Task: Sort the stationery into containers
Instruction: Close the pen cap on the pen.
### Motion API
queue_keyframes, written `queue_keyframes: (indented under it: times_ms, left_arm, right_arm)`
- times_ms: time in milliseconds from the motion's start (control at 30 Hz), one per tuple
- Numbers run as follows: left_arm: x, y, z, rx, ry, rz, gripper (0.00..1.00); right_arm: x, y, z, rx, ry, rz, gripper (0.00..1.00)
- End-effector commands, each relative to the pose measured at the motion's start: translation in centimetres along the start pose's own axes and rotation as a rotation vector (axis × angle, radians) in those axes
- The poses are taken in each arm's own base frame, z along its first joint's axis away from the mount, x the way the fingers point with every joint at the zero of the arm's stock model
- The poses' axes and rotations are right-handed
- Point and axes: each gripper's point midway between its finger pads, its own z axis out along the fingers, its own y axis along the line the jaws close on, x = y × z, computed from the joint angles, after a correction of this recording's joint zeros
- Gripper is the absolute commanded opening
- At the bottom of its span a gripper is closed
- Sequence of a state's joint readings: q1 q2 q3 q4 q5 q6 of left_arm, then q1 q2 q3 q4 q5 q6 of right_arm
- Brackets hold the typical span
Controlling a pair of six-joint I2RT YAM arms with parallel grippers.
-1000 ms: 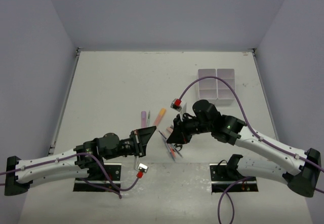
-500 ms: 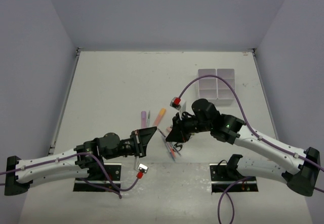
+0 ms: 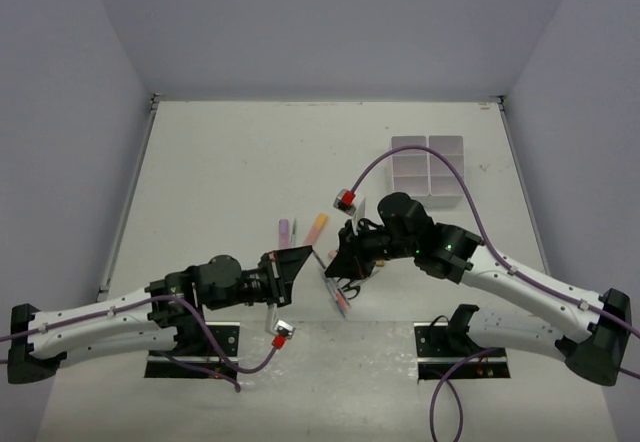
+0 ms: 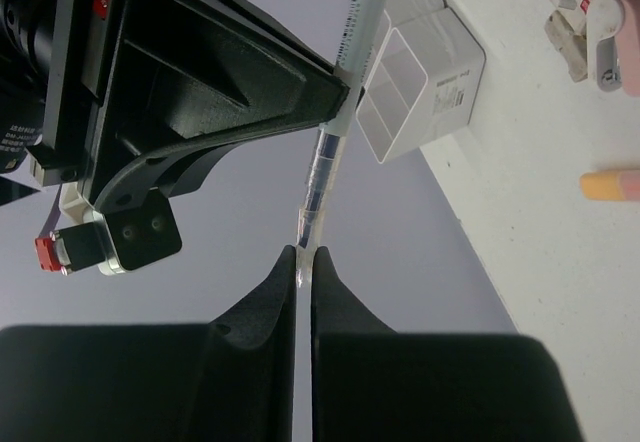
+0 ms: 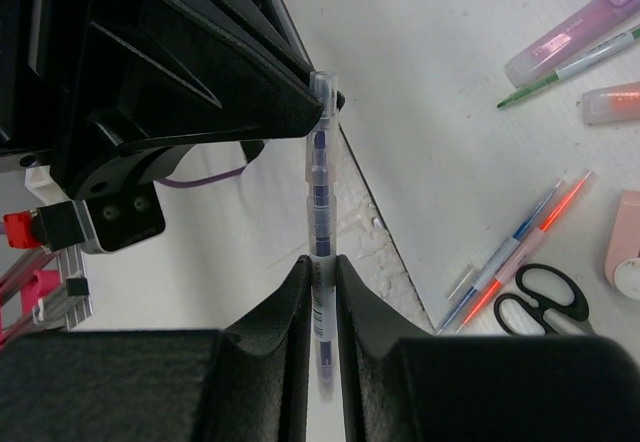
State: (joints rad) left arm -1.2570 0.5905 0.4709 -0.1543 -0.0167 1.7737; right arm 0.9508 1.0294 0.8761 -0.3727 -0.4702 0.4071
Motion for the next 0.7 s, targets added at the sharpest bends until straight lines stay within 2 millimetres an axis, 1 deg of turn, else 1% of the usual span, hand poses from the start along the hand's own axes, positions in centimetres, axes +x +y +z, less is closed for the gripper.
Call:
queue_keyframes:
  times_ms: [0,100,167,267,333,467,567,667]
  left_arm:
    - [-1.6,3.7,0.1,-0.037,-0.123,0.029,0.00]
    - [-1.9,4.1,0.5,-0.018,-0.151,0.062,0.00]
    - [-2.0,3.9,0.6,-0.005,-0.154,0.079,0.00]
    - [-1.7,3.8,0.7,0.004,-0.139,0.083,0.00]
    - [-1.3,3.3,0.7,0.019,-0.111,0.084,0.00]
    - [-0.9,2.7,0.5,0.027,-0.083,0.088,0.00]
    - [-0.7,2.8,0.3,0.026,-0.075,0.094,0.00]
    - [-0.6,2.6,0.1,0.052,-0.074,0.102,0.00]
  right_arm:
    - [-4.1,1.2,-0.7,-0.025,-0.167,-0.101,0.00]
    - [-4.5,1.2,-1.1,-0.007,-0.179,-0.094,0.00]
    - [-4.6,1.1,-1.2,0.002,-0.180,-0.093,0.00]
    - [-4.6,1.0,-1.3,0.011,-0.187,-0.091,0.00]
    - [-4.4,0.6,-1.4,0.025,-0.192,-0.084,0.00]
    - [-4.3,0.6,-1.3,0.023,-0.186,-0.072,0.00]
    - [-4.2,0.6,-1.2,0.017,-0.176,-0.069,0.00]
    - [-3.7,0.6,-0.8,0.009,-0.130,-0.067,0.00]
